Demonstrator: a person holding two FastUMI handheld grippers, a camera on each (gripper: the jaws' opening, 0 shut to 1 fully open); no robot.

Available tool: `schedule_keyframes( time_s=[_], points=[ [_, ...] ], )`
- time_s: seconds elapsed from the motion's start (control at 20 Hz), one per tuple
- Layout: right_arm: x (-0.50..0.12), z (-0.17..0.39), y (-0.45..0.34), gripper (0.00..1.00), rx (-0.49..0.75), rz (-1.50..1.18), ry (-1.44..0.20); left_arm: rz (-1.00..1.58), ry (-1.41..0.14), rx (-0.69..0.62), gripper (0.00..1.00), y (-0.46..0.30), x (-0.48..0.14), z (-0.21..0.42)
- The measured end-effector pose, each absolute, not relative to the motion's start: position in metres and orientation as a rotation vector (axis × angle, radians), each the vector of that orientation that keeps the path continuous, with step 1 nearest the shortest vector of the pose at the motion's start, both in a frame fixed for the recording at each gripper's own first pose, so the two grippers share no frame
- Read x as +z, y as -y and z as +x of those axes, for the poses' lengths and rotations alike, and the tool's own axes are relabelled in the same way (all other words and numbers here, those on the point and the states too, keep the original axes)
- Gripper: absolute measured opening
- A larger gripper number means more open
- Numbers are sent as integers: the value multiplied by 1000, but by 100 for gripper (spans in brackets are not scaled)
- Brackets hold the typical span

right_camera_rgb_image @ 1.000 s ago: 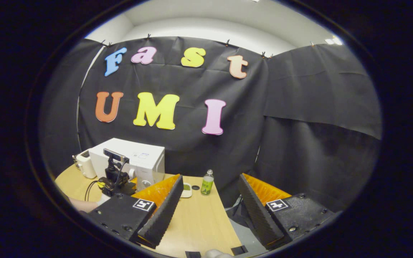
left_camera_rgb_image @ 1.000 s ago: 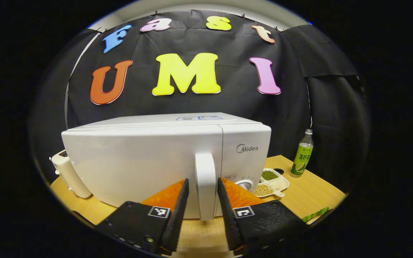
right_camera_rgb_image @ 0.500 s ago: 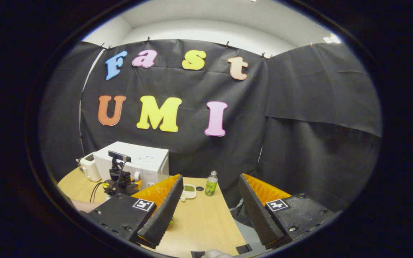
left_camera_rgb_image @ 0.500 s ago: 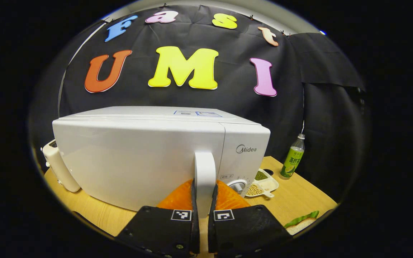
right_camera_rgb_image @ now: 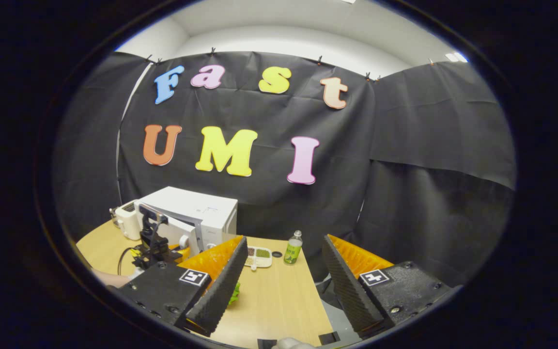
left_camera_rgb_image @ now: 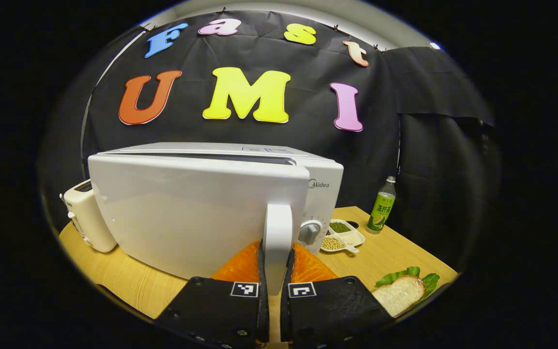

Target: Open the microwave oven with the left hand, put the food in, and close the microwave oven.

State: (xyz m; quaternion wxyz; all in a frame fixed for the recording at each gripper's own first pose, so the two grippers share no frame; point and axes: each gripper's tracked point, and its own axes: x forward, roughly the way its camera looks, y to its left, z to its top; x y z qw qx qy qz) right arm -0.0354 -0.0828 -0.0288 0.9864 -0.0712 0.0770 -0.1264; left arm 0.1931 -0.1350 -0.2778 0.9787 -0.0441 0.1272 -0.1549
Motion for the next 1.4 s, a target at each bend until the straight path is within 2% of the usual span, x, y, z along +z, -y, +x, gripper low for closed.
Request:
schedule_keyframes(
  time_s=[0.5, 0.55, 0.6, 0.65, 0.7, 0.75, 0.8, 0.85, 0.9, 1.0, 1.05, 1.4],
  points=[
    [-44, -22, 34, 99, -81, -84, -171, -32, -307, -242, 15, 62, -278, 99],
    [-45, -21, 28, 99, -66, -79, -169, -31, -316, -228, 8, 53, -279, 92],
    [-47, -20, 23, 99, -51, -75, -168, -26, -320, -204, 20, 42, -279, 86],
    [-49, -20, 18, 99, -38, -71, -170, -28, -319, -195, 25, 34, -277, 82],
    [-50, -19, 13, 99, -26, -66, -170, -33, -325, -180, 24, 25, -277, 78],
    [-52, -19, 9, 99, -17, -62, -174, -34, -328, -156, 36, 12, -279, 73],
    [-54, -18, 6, 99, -6, -56, -175, -32, -325, -138, 37, -1, -278, 69],
    [-57, -17, 1, 99, 5, -49, -179, -31, -329, -118, 63, -12, -278, 64],
    [-61, -15, -2, 99, 14, -43, -186, -27, -329, -93, 60, -26, -278, 60],
    [-68, -12, -9, 99, 31, -27, -197, -30, -339, -56, 88, -49, -279, 50],
    [-69, -11, -13, 99, 35, -19, -199, -33, -345, -38, 97, -59, -280, 43],
    [-94, -1, -39, 99, 88, 19, -216, 9, -369, 102, 98, -155, -281, 5]
  ],
)
